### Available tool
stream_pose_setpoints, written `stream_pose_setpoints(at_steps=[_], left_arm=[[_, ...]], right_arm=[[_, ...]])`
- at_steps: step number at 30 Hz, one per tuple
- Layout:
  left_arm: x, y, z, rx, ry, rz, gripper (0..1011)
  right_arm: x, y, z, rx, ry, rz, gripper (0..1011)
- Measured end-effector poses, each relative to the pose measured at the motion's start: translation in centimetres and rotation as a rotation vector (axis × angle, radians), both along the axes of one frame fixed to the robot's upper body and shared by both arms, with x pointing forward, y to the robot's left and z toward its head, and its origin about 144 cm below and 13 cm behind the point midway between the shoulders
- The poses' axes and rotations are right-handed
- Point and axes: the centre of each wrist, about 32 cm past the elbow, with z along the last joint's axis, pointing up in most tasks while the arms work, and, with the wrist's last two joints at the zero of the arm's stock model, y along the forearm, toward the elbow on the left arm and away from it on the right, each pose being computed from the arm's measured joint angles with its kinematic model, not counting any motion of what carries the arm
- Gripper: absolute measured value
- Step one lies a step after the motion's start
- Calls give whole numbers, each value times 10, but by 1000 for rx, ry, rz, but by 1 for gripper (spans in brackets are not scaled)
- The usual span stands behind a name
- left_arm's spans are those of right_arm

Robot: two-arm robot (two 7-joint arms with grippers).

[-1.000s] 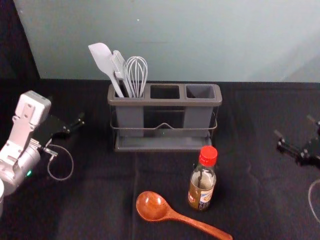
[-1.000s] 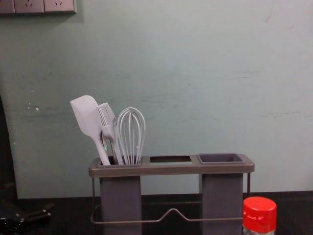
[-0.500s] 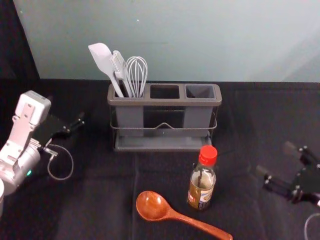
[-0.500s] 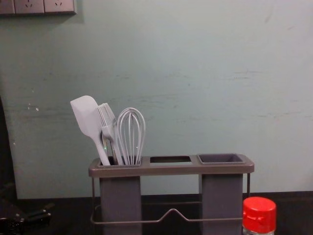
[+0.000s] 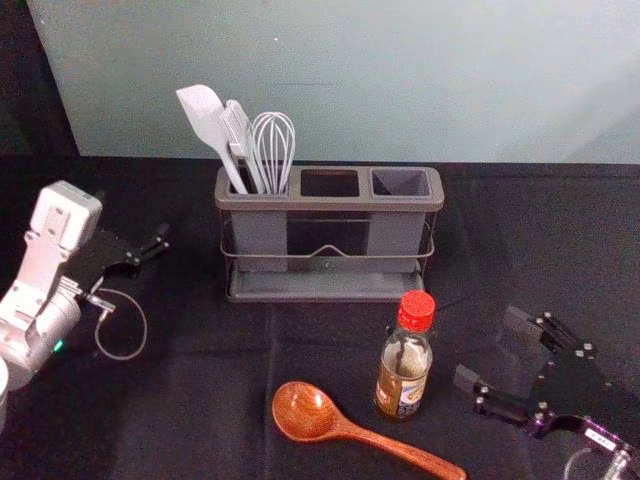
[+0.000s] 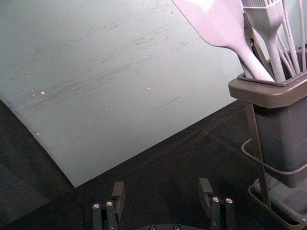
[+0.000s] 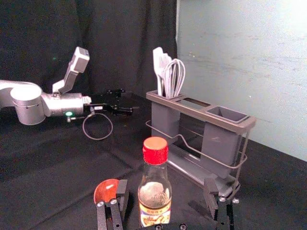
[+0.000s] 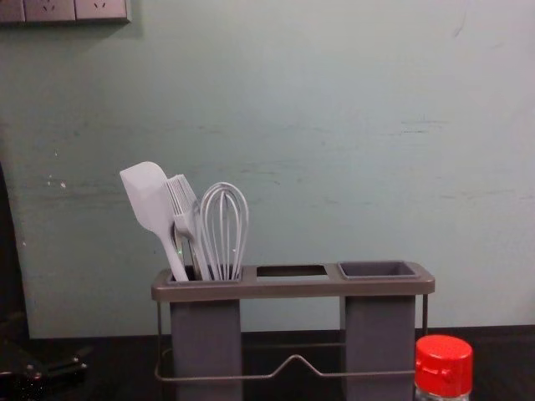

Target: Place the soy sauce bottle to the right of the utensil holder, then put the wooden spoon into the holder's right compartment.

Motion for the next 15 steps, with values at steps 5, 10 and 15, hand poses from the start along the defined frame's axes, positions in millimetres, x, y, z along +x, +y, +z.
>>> stream_pose_setpoints(at_steps=[5, 10, 15], left_arm=[[0, 0, 0, 0, 0, 0, 1005], [0, 0, 0, 0, 0, 0, 1005], [0, 0, 0, 0, 0, 0, 1005]], right_arm=[[10, 7, 0, -2, 4, 20, 1000], [24, 18, 0, -11, 11, 41, 1000], [36, 30, -1, -12, 11, 55, 1000]])
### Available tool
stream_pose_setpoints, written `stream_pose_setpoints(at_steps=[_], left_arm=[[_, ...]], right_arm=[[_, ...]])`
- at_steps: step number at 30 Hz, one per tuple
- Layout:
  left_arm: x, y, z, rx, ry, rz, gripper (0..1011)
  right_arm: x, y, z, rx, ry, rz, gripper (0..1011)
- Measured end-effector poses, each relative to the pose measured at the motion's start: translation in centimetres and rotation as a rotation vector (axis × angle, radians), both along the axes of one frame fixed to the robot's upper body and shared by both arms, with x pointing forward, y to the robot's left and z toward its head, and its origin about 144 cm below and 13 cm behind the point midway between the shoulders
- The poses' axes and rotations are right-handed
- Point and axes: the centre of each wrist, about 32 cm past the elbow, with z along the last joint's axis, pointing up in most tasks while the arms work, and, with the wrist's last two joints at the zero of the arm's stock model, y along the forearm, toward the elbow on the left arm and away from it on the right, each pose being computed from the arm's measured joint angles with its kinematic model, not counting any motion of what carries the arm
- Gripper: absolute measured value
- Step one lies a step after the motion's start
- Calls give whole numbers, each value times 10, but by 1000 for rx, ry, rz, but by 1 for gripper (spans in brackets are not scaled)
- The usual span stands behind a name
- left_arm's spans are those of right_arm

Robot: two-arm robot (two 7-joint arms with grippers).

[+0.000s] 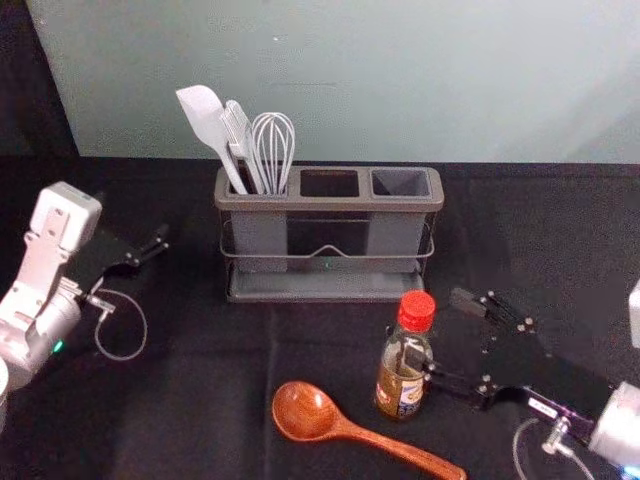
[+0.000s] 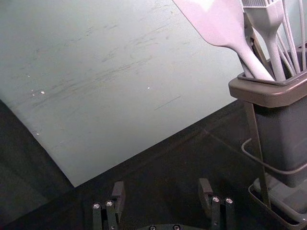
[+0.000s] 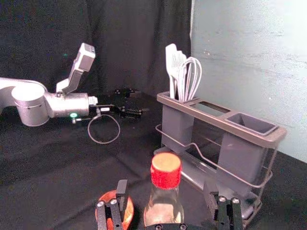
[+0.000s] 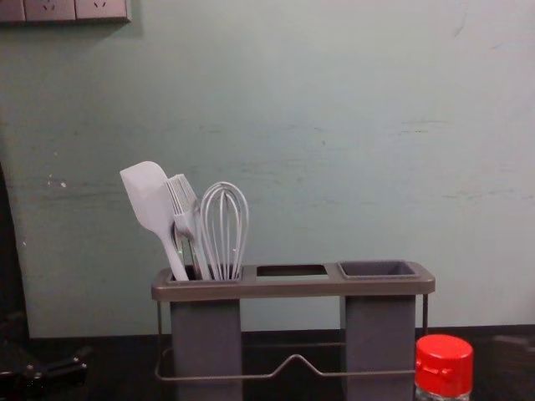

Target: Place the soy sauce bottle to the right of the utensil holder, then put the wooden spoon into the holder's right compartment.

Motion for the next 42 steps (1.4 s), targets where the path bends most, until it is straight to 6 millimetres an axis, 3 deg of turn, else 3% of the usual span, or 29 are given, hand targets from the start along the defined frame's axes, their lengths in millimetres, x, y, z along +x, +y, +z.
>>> stream_pose_setpoints(at_steps=[24, 35, 42], left_arm=[[0, 0, 0, 0, 0, 0, 1005], [0, 0, 0, 0, 0, 0, 1005], [0, 0, 0, 0, 0, 0, 1005]], right_arm=[[31, 34, -6, 22, 7, -12, 1000], [31, 33, -6, 20, 6, -11, 994], [30, 32, -6, 21, 3, -11, 837]])
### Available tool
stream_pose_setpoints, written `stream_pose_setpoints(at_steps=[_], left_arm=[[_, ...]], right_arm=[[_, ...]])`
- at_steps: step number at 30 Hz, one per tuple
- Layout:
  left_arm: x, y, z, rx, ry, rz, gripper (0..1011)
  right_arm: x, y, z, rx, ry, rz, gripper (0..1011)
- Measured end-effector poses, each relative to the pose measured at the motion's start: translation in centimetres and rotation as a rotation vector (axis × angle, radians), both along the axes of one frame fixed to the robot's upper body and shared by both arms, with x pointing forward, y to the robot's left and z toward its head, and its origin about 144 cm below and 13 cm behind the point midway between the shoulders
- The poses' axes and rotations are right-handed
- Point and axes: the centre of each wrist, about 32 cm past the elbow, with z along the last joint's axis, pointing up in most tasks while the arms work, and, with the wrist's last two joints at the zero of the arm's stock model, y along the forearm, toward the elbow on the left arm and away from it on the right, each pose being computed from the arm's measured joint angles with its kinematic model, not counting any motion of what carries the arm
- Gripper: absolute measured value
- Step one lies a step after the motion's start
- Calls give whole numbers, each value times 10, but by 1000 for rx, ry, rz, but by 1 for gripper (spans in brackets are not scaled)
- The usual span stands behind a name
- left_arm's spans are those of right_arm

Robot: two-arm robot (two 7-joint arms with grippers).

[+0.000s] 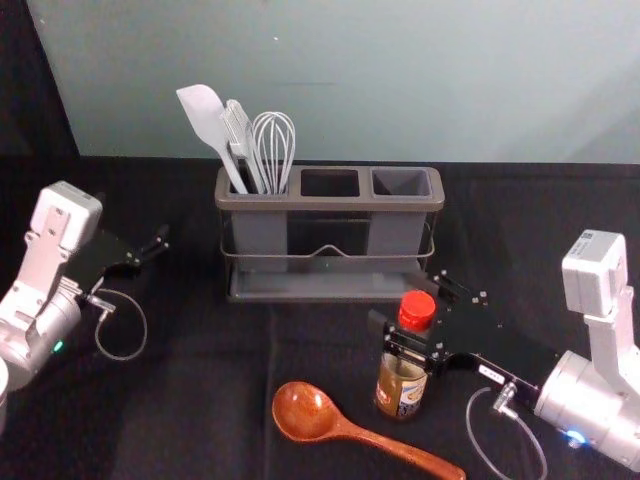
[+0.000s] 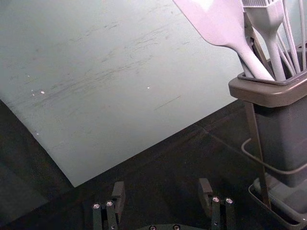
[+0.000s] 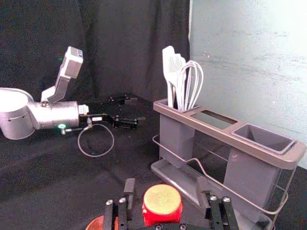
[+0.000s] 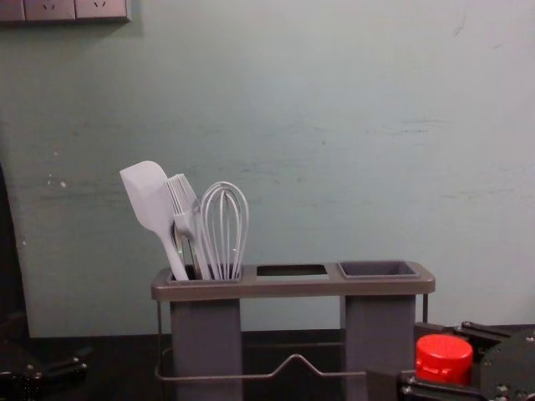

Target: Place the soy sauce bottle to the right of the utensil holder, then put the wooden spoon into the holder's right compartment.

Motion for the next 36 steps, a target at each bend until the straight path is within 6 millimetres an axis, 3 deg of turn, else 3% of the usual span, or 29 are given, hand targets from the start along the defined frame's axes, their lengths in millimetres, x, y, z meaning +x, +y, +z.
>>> stream_pose_setpoints(at_steps=[8, 12, 15, 26, 36], left_arm=[[0, 0, 0, 0, 0, 0, 1005], [0, 0, 0, 0, 0, 0, 1005], [0, 0, 0, 0, 0, 0, 1005], [0, 0, 0, 0, 0, 0, 1005], [0, 0, 0, 0, 0, 0, 1005]], right_arm=[[0, 0, 0, 1, -1, 0, 594], [0, 0, 0, 1, -2, 0, 426], [0, 0, 0, 1, -2, 1, 382], [-1, -1, 1, -1, -8, 0, 381], [1, -16, 13, -8, -45, -54, 381]])
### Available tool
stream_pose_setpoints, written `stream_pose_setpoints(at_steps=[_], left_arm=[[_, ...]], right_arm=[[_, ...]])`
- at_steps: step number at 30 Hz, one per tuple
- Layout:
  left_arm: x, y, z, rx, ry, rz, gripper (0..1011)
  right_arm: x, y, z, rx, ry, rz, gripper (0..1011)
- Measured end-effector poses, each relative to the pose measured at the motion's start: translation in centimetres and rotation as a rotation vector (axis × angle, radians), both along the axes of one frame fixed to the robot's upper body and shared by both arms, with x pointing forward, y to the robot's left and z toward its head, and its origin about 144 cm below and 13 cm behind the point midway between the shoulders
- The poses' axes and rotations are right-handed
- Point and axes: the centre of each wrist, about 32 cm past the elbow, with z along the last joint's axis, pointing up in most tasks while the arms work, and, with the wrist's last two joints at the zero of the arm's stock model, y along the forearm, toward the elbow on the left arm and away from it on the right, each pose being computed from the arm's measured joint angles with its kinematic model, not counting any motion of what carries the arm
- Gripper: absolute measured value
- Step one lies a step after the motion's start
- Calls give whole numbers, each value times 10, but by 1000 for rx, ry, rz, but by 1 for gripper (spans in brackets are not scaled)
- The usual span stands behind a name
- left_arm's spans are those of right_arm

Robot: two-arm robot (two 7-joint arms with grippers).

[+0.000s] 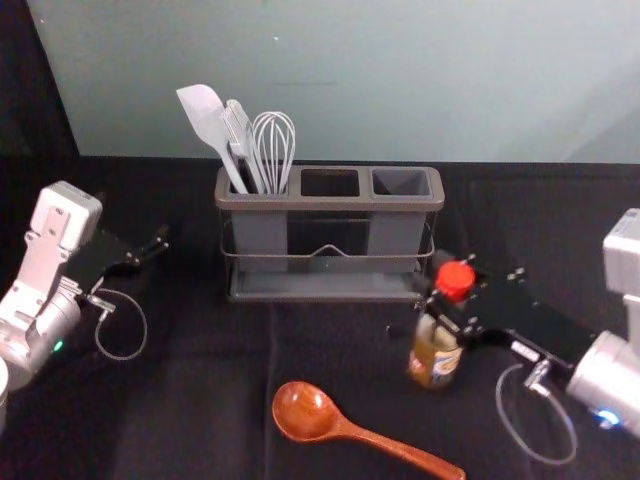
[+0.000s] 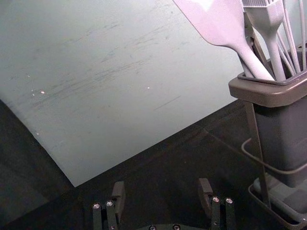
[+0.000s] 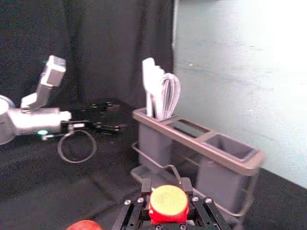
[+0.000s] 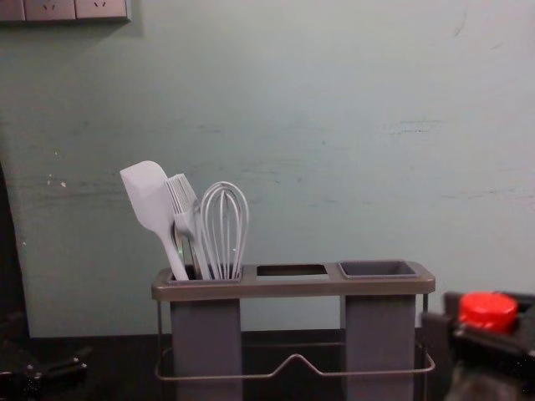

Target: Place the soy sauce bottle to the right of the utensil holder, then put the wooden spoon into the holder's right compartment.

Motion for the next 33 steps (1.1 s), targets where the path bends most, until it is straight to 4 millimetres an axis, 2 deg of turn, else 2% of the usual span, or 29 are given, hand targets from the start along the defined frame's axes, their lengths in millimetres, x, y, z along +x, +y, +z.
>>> stream_pose_setpoints(at_steps=[11, 18, 26, 33], left_arm=[[0, 0, 0, 0, 0, 0, 1005], [0, 0, 0, 0, 0, 0, 1005], [0, 0, 0, 0, 0, 0, 1005], [0, 0, 0, 0, 0, 0, 1005]], right_arm=[[9, -37, 6, -12, -23, -140, 381], [24, -50, 4, -9, -24, -190, 381], [50, -53, -1, 9, -12, -222, 381], [71, -46, -5, 25, -4, -225, 381]])
